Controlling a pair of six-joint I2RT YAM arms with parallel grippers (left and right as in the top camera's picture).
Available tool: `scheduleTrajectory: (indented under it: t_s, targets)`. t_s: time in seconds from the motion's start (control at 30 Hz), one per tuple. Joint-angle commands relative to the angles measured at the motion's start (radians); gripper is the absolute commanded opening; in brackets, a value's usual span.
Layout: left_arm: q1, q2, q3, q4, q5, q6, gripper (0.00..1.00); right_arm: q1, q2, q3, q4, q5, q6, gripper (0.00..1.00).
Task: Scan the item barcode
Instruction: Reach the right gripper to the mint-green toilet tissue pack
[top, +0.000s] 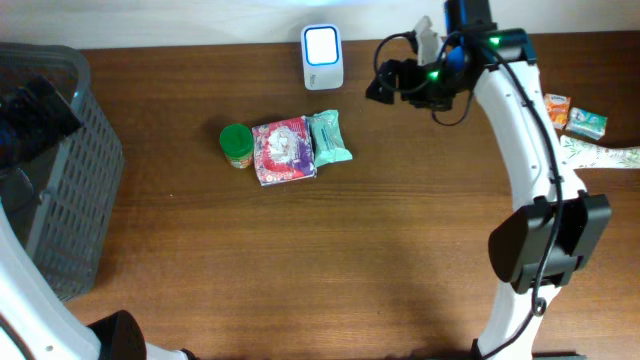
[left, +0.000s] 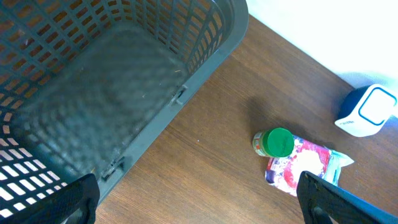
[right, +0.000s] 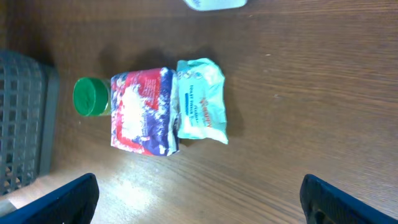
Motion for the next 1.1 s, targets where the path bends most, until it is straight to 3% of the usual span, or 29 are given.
scheduleTrajectory:
  t_s: [0.0,0.1,0.13,0.17,0.27,0.3,0.37,0.5,0.67,0.7,0.9,1.07]
  targets:
    - [0.004,-0.007,-0.001,0.0,0.003,-0.01,0.99,0.069,0.023,-0.01,-0.003,0.026,-0.014,0.99]
    - [0.004,-0.007,-0.001,0.0,0.003,-0.01,0.99,0.143,0.031,-0.01,0.01,0.231,0.007,0.99]
    - [0.004,-0.007,-0.001,0.0,0.003,-0.01,0.99,0.158,0.053,-0.01,0.049,0.277,0.076,0.97]
    - [0.004,-0.007,-0.001,0.0,0.003,-0.01,0.99,0.164,0.079,-0.01,0.092,0.275,0.116,0.88]
    - [0.004,-0.007,-0.001,0.0,0.003,-0.01,0.99,0.177,0.183,-0.01,0.183,0.268,0.175,0.88]
    - [0.004,-0.007,-0.001,0.0,0.003,-0.01,0.99,0.184,0.239,-0.01,0.215,0.267,0.175,0.93]
    - [0.004,-0.007,-0.001,0.0,0.003,-0.01,0.99,0.194,0.328,-0.01,0.263,0.191,0.174,0.87]
    - [0.004,-0.007,-0.001,0.0,0.003,-0.01,0.99,0.208,0.429,-0.01,0.318,0.136,0.179,0.86]
    - [0.004,-0.007,-0.001,0.0,0.003,-0.01,0.99,0.199,0.43,0.002,0.248,0.139,0.176,0.09]
    - [0.004,-0.007,-0.001,0.0,0.003,-0.01,0.99,0.194,0.41,0.014,0.206,0.171,0.166,0.04]
    - [0.004,-0.007,-0.001,0.0,0.003,-0.01,0.99,0.225,0.28,0.118,-0.262,0.695,0.206,0.04]
    - [0.004,-0.007,-0.001,0.0,0.003,-0.01,0.99,0.269,0.295,0.04,-0.313,0.849,0.264,0.11]
